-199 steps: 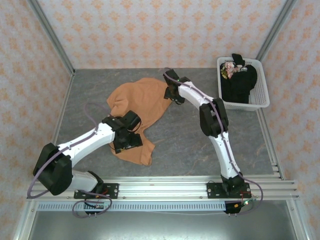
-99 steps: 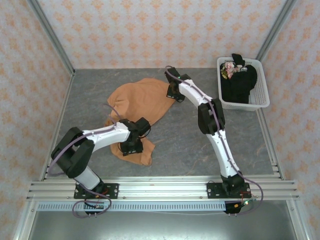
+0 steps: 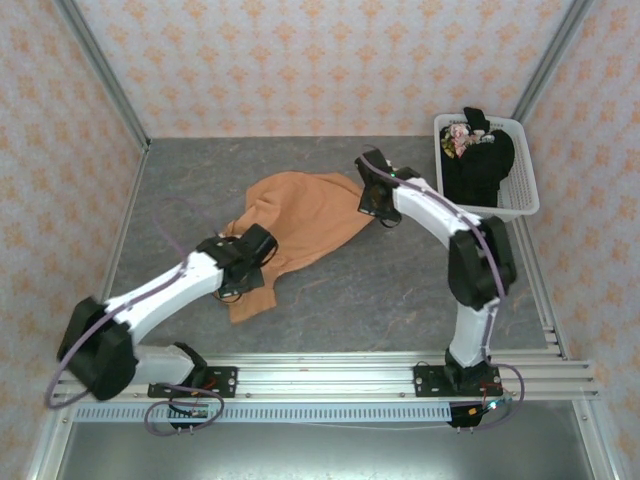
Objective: Fold and stack the t-shirts
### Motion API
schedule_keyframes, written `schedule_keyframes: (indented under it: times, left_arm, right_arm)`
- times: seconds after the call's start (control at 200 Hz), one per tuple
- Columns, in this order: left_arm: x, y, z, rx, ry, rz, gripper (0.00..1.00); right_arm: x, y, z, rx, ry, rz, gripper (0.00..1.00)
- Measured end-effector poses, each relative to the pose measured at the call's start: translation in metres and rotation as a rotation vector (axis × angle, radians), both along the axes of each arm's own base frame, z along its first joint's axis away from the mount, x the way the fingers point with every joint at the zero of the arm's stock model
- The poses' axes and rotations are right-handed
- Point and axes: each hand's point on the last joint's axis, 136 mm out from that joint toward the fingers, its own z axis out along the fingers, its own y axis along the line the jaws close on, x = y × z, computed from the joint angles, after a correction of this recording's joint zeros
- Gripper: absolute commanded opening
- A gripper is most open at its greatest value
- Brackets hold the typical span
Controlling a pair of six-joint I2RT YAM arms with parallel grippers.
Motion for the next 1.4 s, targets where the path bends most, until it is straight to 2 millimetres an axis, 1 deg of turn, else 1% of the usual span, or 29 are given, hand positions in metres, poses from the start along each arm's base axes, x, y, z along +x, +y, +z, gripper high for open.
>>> schedule_keyframes:
  times: [0.1,0.195,0.25,0.295,0.355,0.415,0.485,0.575,0.595,0.635,0.721,0.781,0.911,0.996,1.056,1.096,1.136,1.201,1.266,1.306,1.361,1.376,1.391,1.401]
  left_arm:
    - [-0.003,0.007,0.031,-0.025,-0.096,0.0,0.0]
    - [-0.002,0.014,0.06,-0.036,-0.181,0.005,0.0]
    - [0.002,0.017,0.083,-0.045,-0.249,0.014,0.0]
    - [0.009,0.018,0.106,-0.058,-0.318,0.027,0.0]
    - [0.017,0.02,0.138,-0.073,-0.409,0.044,0.0]
    - [0.024,0.023,0.172,-0.083,-0.5,0.061,0.0]
    - [0.03,0.027,0.21,-0.095,-0.601,0.077,0.0]
    - [0.032,0.033,0.251,-0.107,-0.707,0.091,0.0]
    - [0.032,0.034,0.261,-0.11,-0.731,0.093,0.0]
    - [0.031,0.037,0.277,-0.114,-0.771,0.096,0.0]
    - [0.025,0.044,0.312,-0.13,-0.862,0.091,0.0]
    - [0.019,0.049,0.335,-0.15,-0.925,0.088,0.0]
    - [0.0,0.06,0.384,-0.207,-1.068,0.081,0.0]
    - [-0.011,0.065,0.412,-0.249,-1.146,0.072,0.0]
    - [-0.017,0.067,0.434,-0.285,-1.204,0.068,0.0]
    - [-0.019,0.067,0.445,-0.3,-1.23,0.068,0.0]
    - [-0.017,0.066,0.452,-0.308,-1.247,0.07,0.0]
    - [-0.009,0.062,0.458,-0.297,-1.248,0.076,0.0]
    - [0.01,0.055,0.457,-0.263,-1.226,0.09,0.0]
    - [0.028,0.052,0.452,-0.226,-1.201,0.11,0.0]
    - [0.059,0.05,0.438,-0.172,-1.149,0.146,0.0]
    - [0.071,0.051,0.432,-0.149,-1.128,0.163,0.0]
    - [0.081,0.052,0.426,-0.139,-1.109,0.173,0.0]
    - [0.086,0.053,0.423,-0.13,-1.101,0.181,0.0]
  right_arm:
    - [-0.02,-0.009,0.018,0.027,-0.03,-0.011,0.0]
    - [-0.03,-0.011,0.032,0.056,-0.057,-0.006,0.0]
    - [-0.031,-0.009,0.045,0.082,-0.084,0.004,0.0]
    - [-0.032,-0.008,0.056,0.099,-0.109,0.015,0.0]
    - [-0.031,-0.006,0.077,0.12,-0.155,0.032,0.0]
    - [-0.028,-0.004,0.106,0.143,-0.221,0.045,0.0]
    - [-0.028,-0.005,0.144,0.174,-0.31,0.06,0.0]
    - [-0.039,-0.009,0.199,0.222,-0.442,0.082,0.0]
    - [-0.042,-0.01,0.209,0.232,-0.466,0.085,0.0]
    - [-0.051,-0.014,0.235,0.255,-0.529,0.096,0.0]
    - [-0.072,-0.023,0.281,0.298,-0.647,0.114,0.0]
    - [-0.09,-0.031,0.308,0.325,-0.721,0.124,0.0]
    - [-0.131,-0.049,0.357,0.385,-0.858,0.14,0.0]
    - [-0.151,-0.057,0.384,0.421,-0.93,0.147,0.0]
    - [-0.159,-0.06,0.396,0.435,-0.962,0.15,0.0]
    - [-0.162,-0.061,0.402,0.442,-0.978,0.151,0.0]
    - [-0.162,-0.061,0.407,0.447,-0.99,0.151,0.0]
    - [-0.154,-0.059,0.406,0.437,-0.985,0.14,0.0]
    - [-0.136,-0.055,0.396,0.406,-0.956,0.12,0.0]
    - [-0.12,-0.051,0.387,0.385,-0.929,0.107,0.0]
    - [-0.09,-0.045,0.368,0.354,-0.882,0.087,0.0]
    - [-0.083,-0.044,0.364,0.347,-0.873,0.08,0.0]
    - [-0.07,-0.041,0.355,0.339,-0.852,0.069,0.0]
    - [-0.066,-0.041,0.352,0.335,-0.846,0.066,0.0]
